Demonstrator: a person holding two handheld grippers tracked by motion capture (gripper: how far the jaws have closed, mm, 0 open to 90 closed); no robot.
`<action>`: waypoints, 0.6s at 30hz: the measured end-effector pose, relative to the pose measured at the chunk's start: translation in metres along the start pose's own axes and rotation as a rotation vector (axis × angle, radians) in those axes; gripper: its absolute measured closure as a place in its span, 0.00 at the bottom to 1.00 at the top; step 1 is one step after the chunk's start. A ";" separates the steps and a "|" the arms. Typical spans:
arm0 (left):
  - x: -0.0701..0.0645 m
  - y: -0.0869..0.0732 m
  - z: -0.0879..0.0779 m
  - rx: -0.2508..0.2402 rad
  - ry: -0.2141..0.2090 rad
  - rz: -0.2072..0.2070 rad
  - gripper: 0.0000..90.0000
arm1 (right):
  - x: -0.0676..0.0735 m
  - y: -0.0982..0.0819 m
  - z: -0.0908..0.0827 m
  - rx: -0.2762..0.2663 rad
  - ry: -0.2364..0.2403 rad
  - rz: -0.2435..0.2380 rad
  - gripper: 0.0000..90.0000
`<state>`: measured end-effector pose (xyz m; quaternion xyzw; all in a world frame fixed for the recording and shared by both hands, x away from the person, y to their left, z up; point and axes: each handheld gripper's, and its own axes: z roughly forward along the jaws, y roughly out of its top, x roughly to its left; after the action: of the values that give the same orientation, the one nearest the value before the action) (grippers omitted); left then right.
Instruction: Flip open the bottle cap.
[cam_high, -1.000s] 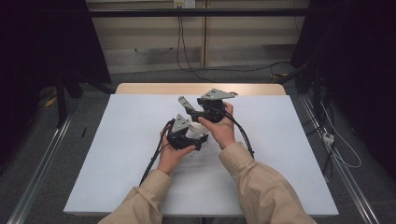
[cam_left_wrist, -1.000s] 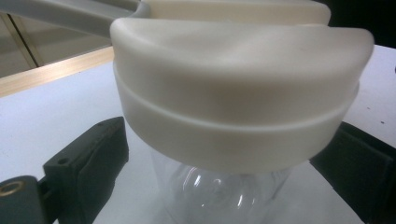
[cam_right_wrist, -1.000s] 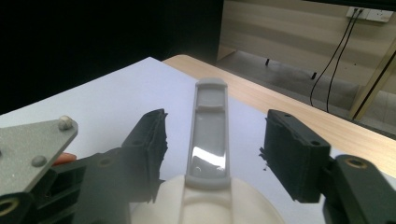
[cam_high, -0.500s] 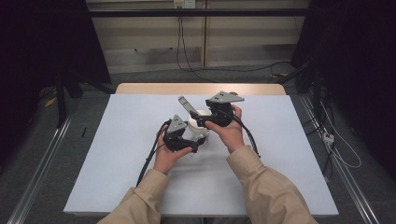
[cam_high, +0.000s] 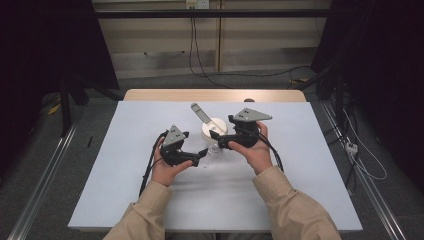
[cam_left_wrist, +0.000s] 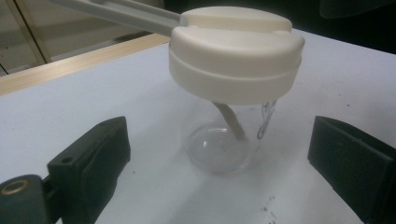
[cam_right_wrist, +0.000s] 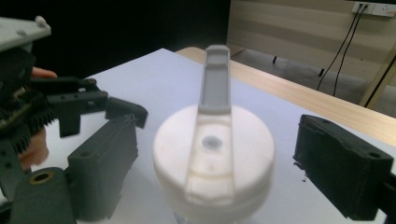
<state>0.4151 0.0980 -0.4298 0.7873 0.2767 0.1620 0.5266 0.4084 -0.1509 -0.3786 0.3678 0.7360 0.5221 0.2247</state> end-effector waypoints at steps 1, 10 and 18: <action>0.000 -0.001 -0.003 0.006 -0.005 0.003 0.06 | 0.000 -0.002 -0.002 0.001 0.000 0.001 0.14; 0.005 -0.009 -0.026 0.020 -0.011 0.007 0.06 | -0.003 -0.022 -0.024 -0.001 0.000 0.004 0.12; 0.011 -0.017 -0.043 0.029 -0.004 -0.001 0.06 | -0.004 -0.039 -0.038 0.006 0.005 0.010 0.11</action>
<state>0.3958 0.1411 -0.4285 0.7951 0.2785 0.1562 0.5156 0.3719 -0.1838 -0.4021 0.3709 0.7361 0.5221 0.2189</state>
